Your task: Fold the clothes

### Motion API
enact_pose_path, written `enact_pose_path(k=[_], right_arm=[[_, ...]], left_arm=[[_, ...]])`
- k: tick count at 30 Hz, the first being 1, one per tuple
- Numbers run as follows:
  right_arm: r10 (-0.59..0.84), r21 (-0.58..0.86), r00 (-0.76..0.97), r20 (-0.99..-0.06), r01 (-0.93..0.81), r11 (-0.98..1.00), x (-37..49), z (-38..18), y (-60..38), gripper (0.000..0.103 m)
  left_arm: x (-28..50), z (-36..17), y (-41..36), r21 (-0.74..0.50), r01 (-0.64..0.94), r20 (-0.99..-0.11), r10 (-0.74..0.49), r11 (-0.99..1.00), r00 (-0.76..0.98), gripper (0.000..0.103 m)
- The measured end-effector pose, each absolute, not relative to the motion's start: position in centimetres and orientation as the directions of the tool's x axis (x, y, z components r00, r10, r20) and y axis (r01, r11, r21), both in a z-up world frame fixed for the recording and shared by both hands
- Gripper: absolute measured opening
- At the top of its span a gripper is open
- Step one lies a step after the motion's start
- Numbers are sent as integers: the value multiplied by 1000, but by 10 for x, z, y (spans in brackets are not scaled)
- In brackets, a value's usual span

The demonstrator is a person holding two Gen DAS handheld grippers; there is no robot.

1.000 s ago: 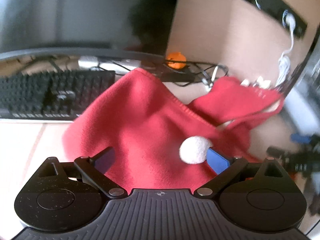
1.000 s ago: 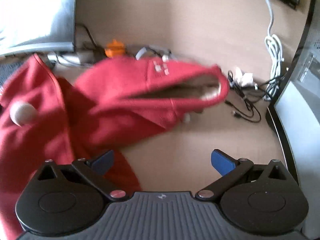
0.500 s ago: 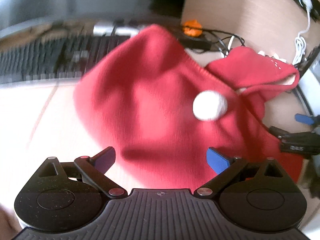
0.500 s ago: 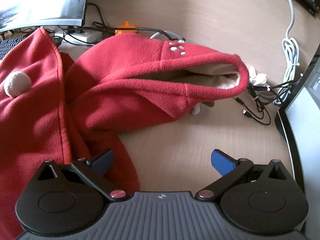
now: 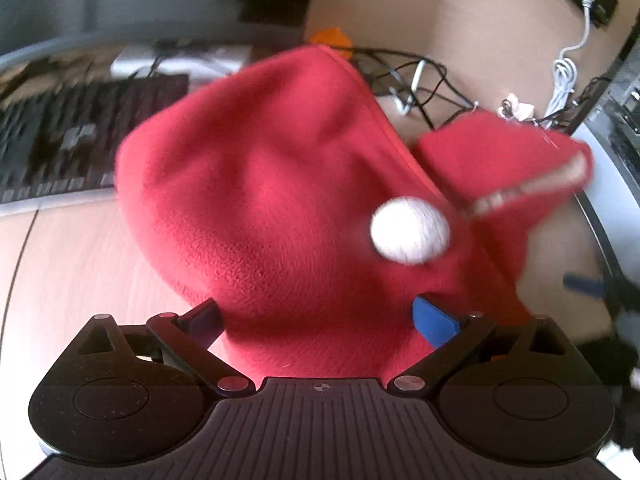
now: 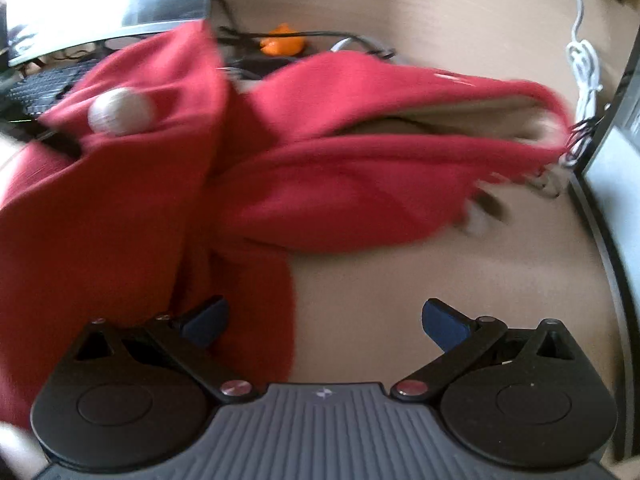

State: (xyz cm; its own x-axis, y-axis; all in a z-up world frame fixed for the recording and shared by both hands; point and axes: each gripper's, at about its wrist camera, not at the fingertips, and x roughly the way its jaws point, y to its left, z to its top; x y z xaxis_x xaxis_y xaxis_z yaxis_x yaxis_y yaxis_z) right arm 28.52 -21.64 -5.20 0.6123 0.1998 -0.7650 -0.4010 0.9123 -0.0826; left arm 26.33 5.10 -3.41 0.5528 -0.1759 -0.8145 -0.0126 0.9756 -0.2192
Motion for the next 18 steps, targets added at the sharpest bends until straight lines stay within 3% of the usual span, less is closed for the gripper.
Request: enact_pose_path(k=[5, 9, 14, 18], right_arm=[[283, -87, 598, -749, -514, 853, 257, -48, -174, 103], [305, -128, 631, -713, -545, 829, 250, -15, -196, 103], [261, -82, 723, -640, -402, 912, 252, 36, -271, 103], [101, -115, 802, -589, -207, 972, 253, 44, -308, 103]], left_arm=[[295, -27, 52, -143, 49, -816, -146, 988, 560, 100], [294, -4, 52, -129, 105, -783, -166, 986, 599, 100], [281, 20, 42, -234, 219, -724, -320, 947, 612, 100], [276, 7, 20, -289, 303, -738, -413, 908, 533, 100]])
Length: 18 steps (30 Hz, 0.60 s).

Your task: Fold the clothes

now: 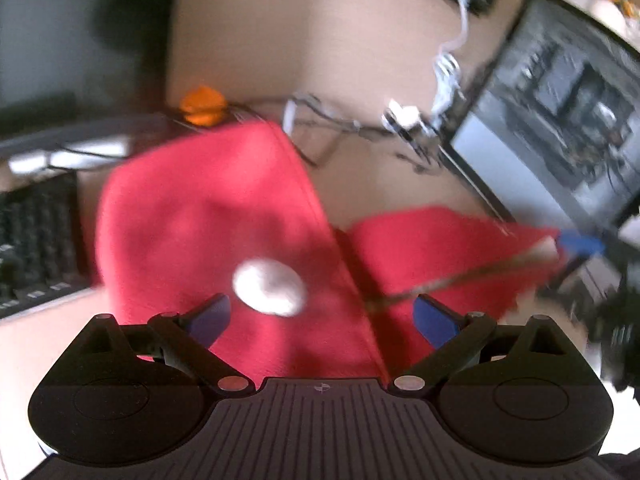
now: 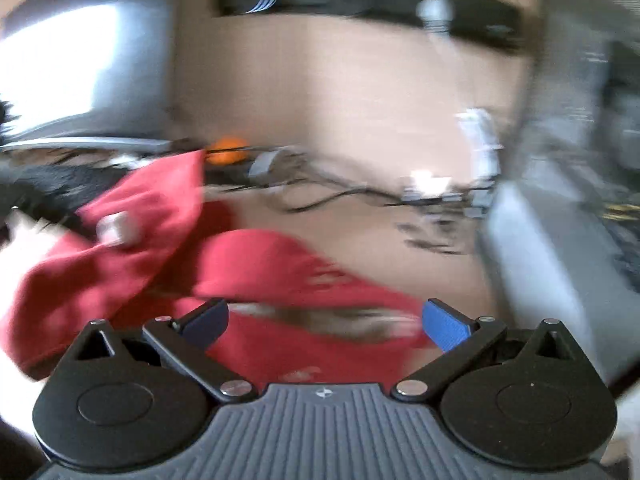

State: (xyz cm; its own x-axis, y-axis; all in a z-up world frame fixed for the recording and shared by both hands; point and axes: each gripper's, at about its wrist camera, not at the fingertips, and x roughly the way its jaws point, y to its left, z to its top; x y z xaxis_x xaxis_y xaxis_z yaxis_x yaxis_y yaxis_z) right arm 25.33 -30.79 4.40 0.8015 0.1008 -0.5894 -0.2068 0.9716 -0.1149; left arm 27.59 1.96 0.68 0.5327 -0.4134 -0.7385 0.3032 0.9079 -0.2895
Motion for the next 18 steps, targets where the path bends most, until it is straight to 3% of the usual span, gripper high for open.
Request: enact_pose_path(k=[3, 9, 12, 15, 18], right_arm=[[-33, -175, 820, -572, -83, 981, 256, 40, -317, 103], [-161, -280, 728, -666, -44, 959, 269, 1, -313, 103], [-230, -319, 713, -662, 9, 948, 278, -5, -314, 103], [-333, -422, 806, -490, 115, 899, 279, 24, -306, 101], [-311, -398, 889, -335, 165, 902, 265, 68, -303, 102]], left_arm=[[280, -12, 6, -285, 294, -780, -399, 912, 483, 100], [279, -31, -2, -276, 304, -807, -391, 912, 441, 101], [275, -35, -4, -260, 326, -815, -387, 909, 432, 102], [268, -36, -8, -255, 341, -816, -391, 905, 425, 103], [262, -39, -20, -262, 363, -811, -408, 894, 420, 103]])
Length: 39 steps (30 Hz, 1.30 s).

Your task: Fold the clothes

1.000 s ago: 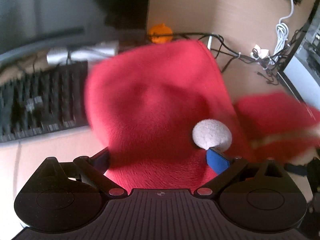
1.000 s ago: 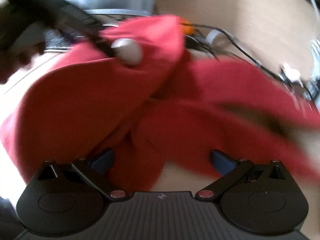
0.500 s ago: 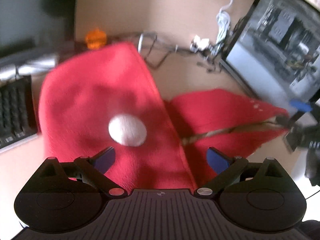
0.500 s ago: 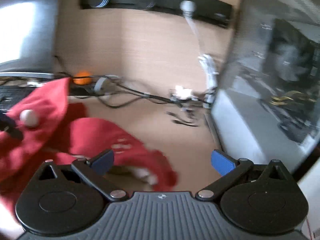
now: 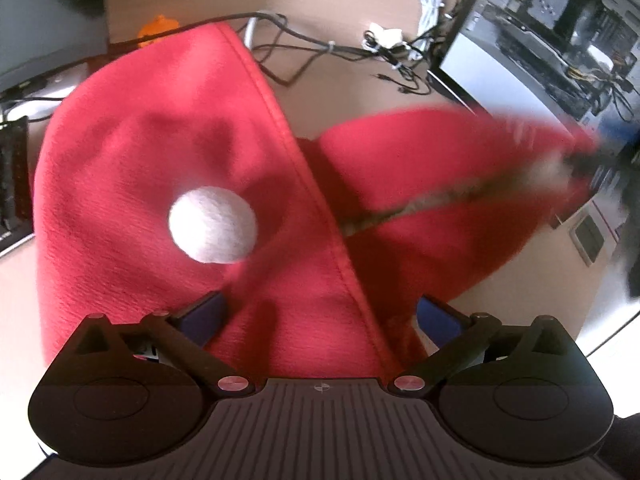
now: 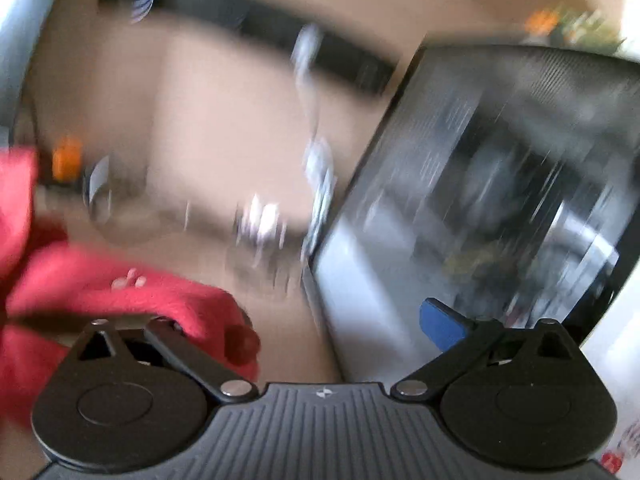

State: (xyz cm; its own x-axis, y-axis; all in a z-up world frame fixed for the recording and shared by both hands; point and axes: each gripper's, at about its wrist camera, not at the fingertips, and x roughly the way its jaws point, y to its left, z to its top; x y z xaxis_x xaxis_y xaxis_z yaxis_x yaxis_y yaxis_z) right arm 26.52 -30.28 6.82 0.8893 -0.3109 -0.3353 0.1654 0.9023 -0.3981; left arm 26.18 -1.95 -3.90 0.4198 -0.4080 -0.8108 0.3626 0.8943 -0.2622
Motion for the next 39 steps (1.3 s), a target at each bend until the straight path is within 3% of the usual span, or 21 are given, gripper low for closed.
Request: enact_pose_path(k=[3, 8, 16, 20, 23, 26, 32, 35, 39], right_arm=[[-315, -403, 909, -272, 189, 895, 253, 77, -300, 103], [-421, -428, 821, -386, 245, 870, 252, 45, -321, 103], [-413, -342, 774, -480, 268, 901, 225, 29, -330, 103], [-327, -251, 773, -544, 221, 942, 215, 26, -325, 103], [-396, -297, 711, -581, 268, 916, 215, 13, -324, 103], [-522, -351, 679, -516, 387, 852, 211, 16, -329, 103], [-485, -386, 836, -257, 372, 844, 187, 61, -292, 103], [-432, -408, 876, -212, 322, 854, 181, 68, -278, 103], [-414, -424, 888, -202, 302, 854, 172, 71, -271, 103]], left_arm=[[254, -41, -36, -264, 426, -800, -443, 865, 404, 103], [246, -26, -56, -188, 522, -779, -450, 832, 437, 103], [217, 27, -92, -5, 686, -569, -566, 728, 596, 103], [224, 11, -115, 47, 702, -638, -519, 711, 569, 103], [226, 2, -121, 36, 715, -668, -515, 698, 537, 103], [219, 5, -127, 67, 749, -636, -551, 659, 541, 103], [196, 12, -149, 206, 793, -488, -642, 573, 591, 103], [187, 6, -165, 314, 784, -410, -669, 535, 620, 103], [190, 2, -179, 352, 795, -398, -690, 494, 605, 103]])
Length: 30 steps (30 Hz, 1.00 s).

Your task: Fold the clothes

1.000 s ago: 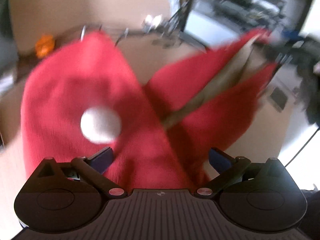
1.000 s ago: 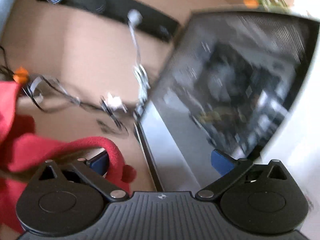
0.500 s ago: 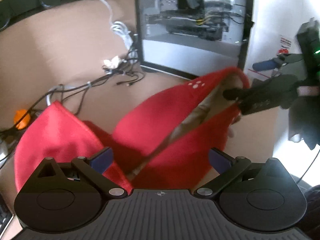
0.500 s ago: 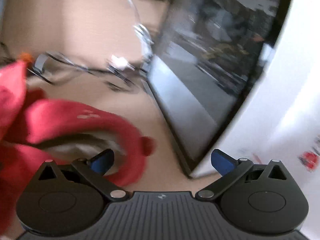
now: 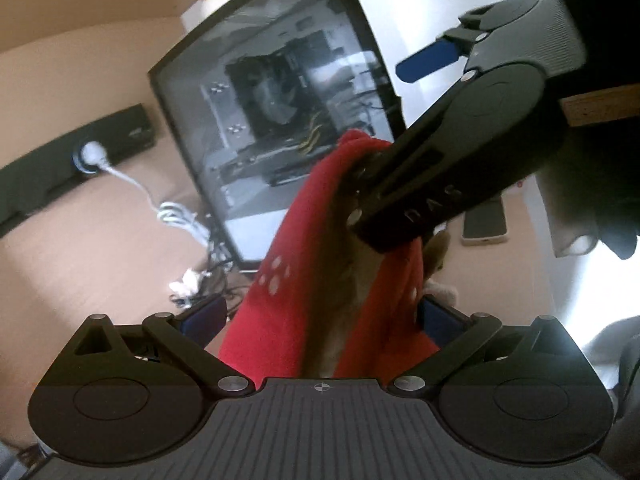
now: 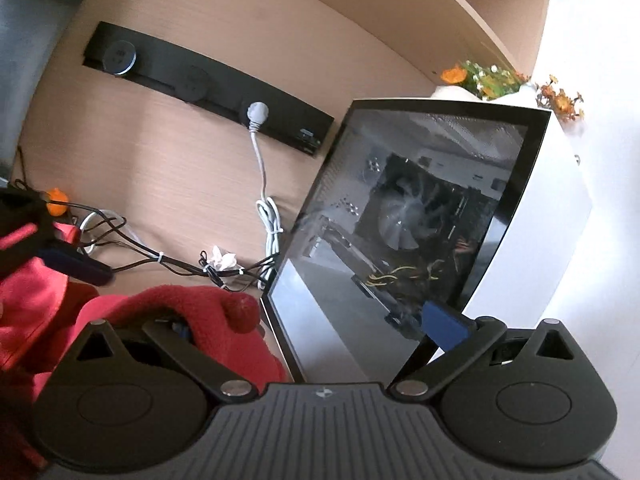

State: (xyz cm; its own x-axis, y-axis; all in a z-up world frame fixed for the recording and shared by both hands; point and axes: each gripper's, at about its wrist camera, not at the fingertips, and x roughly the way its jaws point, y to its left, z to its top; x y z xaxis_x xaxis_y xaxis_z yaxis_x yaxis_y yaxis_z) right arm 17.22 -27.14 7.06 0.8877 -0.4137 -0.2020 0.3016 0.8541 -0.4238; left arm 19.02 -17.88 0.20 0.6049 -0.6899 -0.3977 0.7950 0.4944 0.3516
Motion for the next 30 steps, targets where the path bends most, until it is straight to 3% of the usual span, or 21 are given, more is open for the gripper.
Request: enact_pose_path(k=[7, 8, 9, 10, 12, 14, 16, 19, 24, 27, 30], right_arm=[[-426, -430, 879, -213, 307, 849, 168, 69, -276, 103], [-428, -428, 877, -220, 308, 850, 169, 68, -279, 103], [-428, -424, 873, -232, 306, 853, 170, 67, -282, 103], [-427, -418, 870, -248, 301, 857, 171, 65, -285, 103], [-396, -389, 868, -299, 267, 881, 171, 61, -293, 103], [-258, -274, 870, -421, 150, 950, 168, 56, -309, 103], [-129, -107, 863, -489, 87, 990, 162, 53, -330, 103], [-26, 171, 852, -523, 134, 976, 150, 46, -370, 103], [174, 639, 838, -517, 243, 730, 146, -2, -425, 103], [237, 751, 846, -478, 253, 610, 145, -23, -429, 103], [350, 764, 848, -397, 93, 639, 147, -15, -422, 103]], left_arm=[[194, -12, -194, 330, 857, -465, -722, 396, 512, 103], [191, -15, -196, 347, 856, -472, -718, 383, 512, 97], [188, -19, -199, 375, 848, -478, -705, 376, 524, 66], [187, -22, -202, 397, 840, -493, -686, 370, 535, 53], [189, -26, -205, 395, 843, -511, -675, 365, 532, 42], [190, -27, -207, 381, 851, -531, -668, 361, 521, 32], [192, -28, -207, 379, 849, -541, -657, 368, 526, 29], [198, -28, -206, 368, 844, -548, -643, 390, 536, 26], [212, -15, -205, 301, 827, -555, -618, 474, 557, 25], [216, -12, -204, 301, 806, -558, -591, 510, 582, 25], [221, -9, -203, 303, 783, -560, -564, 544, 608, 24]])
